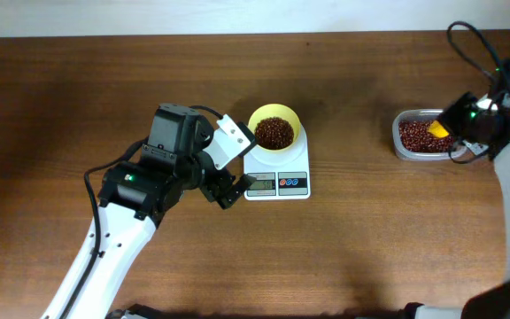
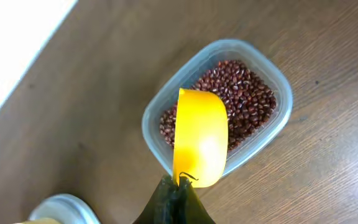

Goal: Scoop item into bowl and weigh 50g on scale
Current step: 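Lower the scoop into the tub and release it with the right gripper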

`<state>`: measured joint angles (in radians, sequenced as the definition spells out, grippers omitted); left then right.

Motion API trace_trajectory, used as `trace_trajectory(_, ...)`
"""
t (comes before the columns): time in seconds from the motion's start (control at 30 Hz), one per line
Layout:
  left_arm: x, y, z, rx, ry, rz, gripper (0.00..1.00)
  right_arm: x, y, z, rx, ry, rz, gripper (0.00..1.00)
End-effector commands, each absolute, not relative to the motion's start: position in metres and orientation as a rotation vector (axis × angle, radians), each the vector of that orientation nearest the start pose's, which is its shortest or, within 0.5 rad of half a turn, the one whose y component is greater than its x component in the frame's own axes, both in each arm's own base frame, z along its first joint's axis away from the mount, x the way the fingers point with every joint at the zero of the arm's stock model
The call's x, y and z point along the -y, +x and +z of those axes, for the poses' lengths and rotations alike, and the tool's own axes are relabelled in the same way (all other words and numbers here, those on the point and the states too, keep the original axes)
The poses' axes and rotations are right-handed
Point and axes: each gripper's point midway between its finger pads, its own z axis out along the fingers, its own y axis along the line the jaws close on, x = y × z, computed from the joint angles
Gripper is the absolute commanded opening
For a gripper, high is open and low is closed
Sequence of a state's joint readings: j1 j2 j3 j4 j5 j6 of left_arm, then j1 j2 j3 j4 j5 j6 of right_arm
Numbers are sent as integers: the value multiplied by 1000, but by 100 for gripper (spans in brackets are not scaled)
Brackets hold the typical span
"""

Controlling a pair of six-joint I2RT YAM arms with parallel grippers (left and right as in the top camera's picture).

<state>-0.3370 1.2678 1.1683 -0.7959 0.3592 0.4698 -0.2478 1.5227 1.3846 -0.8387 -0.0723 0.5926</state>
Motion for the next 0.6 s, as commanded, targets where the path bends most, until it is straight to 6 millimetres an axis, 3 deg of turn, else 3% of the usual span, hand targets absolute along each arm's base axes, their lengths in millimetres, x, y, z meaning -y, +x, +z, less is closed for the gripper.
trace_trajectory(0.0, 167, 299, 217, -2176, 1073, -385, 99, 89, 383, 211, -2266, 1128, 222, 4)
trace_trajectory(0.13, 167, 299, 217, -2176, 1073, -385, 99, 98, 377, 199, -2190, 1315, 194, 4)
trace_trajectory(0.2, 167, 299, 217, -2176, 1073, -385, 99, 98, 385, 192, -2134, 1344, 242, 4)
trace_trajectory(0.37, 167, 299, 217, -2176, 1073, -385, 99, 83, 405, 166, -2074, 1318, 427, 4)
trace_trajectory(0.57, 167, 299, 217, -2176, 1073, -385, 99, 74, 398, 149, -2055, 1444, 503, 4)
